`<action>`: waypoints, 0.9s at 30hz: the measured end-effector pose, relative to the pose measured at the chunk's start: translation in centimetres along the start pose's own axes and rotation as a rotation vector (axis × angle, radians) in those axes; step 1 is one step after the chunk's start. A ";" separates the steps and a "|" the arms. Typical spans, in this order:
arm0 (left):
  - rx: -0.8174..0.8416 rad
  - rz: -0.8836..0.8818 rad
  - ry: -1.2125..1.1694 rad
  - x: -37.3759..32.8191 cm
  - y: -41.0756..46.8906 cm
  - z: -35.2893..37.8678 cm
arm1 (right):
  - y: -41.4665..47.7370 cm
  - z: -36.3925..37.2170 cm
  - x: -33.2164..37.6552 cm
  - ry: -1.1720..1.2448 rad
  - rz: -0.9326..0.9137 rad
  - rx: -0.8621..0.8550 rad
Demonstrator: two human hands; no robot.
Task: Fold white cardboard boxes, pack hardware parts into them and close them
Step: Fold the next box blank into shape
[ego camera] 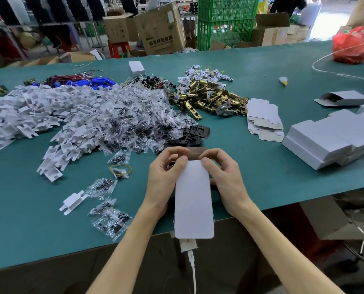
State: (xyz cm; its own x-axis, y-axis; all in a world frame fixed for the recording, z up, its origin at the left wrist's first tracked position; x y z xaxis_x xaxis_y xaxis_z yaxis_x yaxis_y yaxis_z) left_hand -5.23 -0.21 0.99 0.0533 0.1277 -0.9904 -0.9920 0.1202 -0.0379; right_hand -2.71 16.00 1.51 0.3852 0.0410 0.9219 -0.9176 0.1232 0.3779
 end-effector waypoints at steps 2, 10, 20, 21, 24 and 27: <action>0.023 0.014 -0.020 -0.1 0.0 0.2 | 0.1 -0.3 0.2 0.008 -0.019 -0.030; -0.035 -0.071 -0.048 0.3 0.1 0.2 | 0.1 0.5 0.1 0.033 -0.011 0.047; 0.022 -0.076 -0.005 0.0 -0.2 0.5 | 0.0 0.3 -0.2 0.061 0.027 0.045; 0.034 -0.078 -0.003 0.0 -0.3 0.6 | 0.0 0.3 -0.3 0.076 0.042 0.041; 0.044 -0.095 -0.016 0.3 -0.3 0.6 | -0.1 0.3 -0.3 0.088 0.054 0.042; 0.047 -0.122 -0.026 0.5 -0.1 0.5 | -0.2 0.6 -0.2 0.100 0.056 0.069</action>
State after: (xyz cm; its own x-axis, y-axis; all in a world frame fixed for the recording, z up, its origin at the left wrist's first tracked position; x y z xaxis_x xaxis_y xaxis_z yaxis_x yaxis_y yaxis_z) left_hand -5.04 0.33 0.60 0.1773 0.1351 -0.9748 -0.9715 0.1823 -0.1514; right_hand -2.72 15.42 1.26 0.3381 0.1449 0.9299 -0.9411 0.0491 0.3346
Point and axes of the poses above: each hand's wrist, its own y-axis towards the middle knuckle, its own z-axis out of the palm, x = y × z, the point moved 8 cm from there along y, towards the middle knuckle, and after that the axes turned 12 degrees about -z, right-handed, at the moved point
